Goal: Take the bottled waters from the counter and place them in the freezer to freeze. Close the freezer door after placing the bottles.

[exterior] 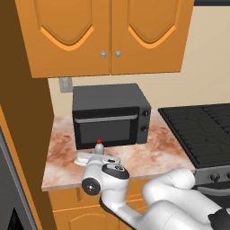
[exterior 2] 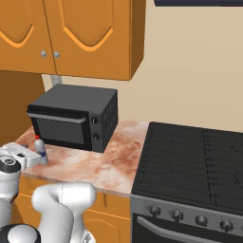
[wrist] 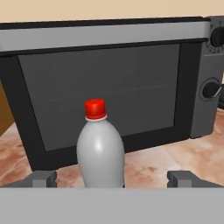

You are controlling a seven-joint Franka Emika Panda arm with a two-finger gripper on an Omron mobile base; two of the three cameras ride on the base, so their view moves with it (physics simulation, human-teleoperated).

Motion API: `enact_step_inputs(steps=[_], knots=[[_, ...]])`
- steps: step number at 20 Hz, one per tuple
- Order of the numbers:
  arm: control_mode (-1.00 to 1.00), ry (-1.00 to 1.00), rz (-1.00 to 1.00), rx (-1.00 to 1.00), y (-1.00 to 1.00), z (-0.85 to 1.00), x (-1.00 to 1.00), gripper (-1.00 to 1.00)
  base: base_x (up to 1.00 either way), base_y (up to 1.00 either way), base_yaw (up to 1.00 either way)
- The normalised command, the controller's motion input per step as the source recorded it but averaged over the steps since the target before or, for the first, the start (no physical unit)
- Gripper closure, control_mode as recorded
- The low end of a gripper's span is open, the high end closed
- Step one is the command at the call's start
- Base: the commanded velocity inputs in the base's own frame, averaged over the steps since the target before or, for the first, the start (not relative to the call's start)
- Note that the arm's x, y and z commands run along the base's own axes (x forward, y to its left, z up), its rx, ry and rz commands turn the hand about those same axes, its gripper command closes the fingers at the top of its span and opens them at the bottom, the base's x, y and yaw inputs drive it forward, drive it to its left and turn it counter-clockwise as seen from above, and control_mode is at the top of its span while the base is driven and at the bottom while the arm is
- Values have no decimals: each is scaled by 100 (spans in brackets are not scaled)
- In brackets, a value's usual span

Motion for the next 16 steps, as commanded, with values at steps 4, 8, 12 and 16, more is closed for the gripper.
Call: enact_step_inputs(steps=[4, 8, 12, 16], knots=[[-100, 0, 0, 0, 24, 0, 21, -100, 0, 0, 0], [-100, 0, -1, 0, 9, 0, 16, -100, 0, 0, 0], [-100, 0, -3, 0, -1, -7, 2, -100, 0, 0, 0], [-100, 0, -7, 0, -8, -7, 0, -100, 0, 0, 0]])
